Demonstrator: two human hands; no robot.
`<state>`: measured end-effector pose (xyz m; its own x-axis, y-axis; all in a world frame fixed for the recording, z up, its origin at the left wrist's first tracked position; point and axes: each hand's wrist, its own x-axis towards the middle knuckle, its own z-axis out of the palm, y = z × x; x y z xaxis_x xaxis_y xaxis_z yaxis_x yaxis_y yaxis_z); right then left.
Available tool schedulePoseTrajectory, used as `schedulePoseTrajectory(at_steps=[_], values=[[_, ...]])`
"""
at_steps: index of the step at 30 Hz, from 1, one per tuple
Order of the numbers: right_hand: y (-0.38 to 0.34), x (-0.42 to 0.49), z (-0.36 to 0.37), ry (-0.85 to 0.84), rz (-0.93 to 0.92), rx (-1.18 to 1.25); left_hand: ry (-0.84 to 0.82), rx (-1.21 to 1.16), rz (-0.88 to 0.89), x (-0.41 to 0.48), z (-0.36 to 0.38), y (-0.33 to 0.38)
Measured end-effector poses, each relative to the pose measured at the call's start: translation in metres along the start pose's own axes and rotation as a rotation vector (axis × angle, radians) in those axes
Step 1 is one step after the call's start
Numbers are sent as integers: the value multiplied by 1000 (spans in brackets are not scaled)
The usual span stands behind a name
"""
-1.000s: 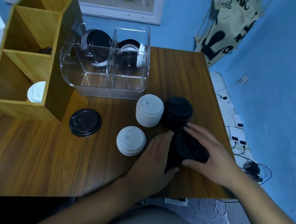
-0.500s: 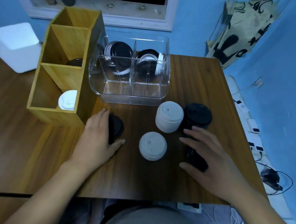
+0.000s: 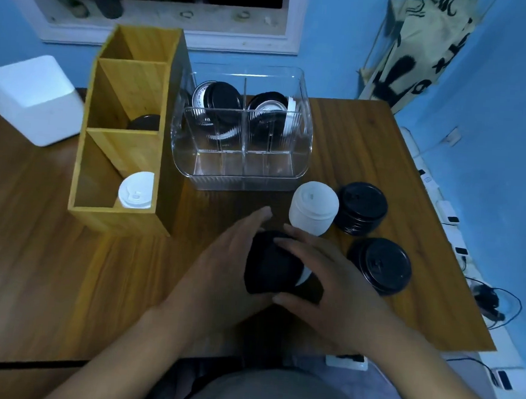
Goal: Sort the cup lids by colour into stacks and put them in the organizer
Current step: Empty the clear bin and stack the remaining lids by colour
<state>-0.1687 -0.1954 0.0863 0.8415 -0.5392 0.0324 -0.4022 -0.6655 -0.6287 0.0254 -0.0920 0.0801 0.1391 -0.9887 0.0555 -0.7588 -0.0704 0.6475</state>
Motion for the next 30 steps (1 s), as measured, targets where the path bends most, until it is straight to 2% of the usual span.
schedulePoseTrajectory(at_steps=[3,5,9,13,16,20,24,30], values=[[5,-7,-18,-30,41,38,-36,15,205,6,6,20],[8,-15,-35,-50,45,65,-39,-32,276,11,13,29],[17,-36,-65,-90,35,64,-53,-119,324,20,29,46],[33,-57,-84,8,62,2,-73,-170,359,32,50,66],[53,-74,-99,137,105,-86,-58,-201,308,44,70,75],[86,-94,-117,261,252,-62,-19,-173,141,51,97,76],[107,-96,-113,199,260,-76,-65,-141,46,53,124,75],[118,-67,-98,47,204,-99,-23,-203,-34,61,145,80]])
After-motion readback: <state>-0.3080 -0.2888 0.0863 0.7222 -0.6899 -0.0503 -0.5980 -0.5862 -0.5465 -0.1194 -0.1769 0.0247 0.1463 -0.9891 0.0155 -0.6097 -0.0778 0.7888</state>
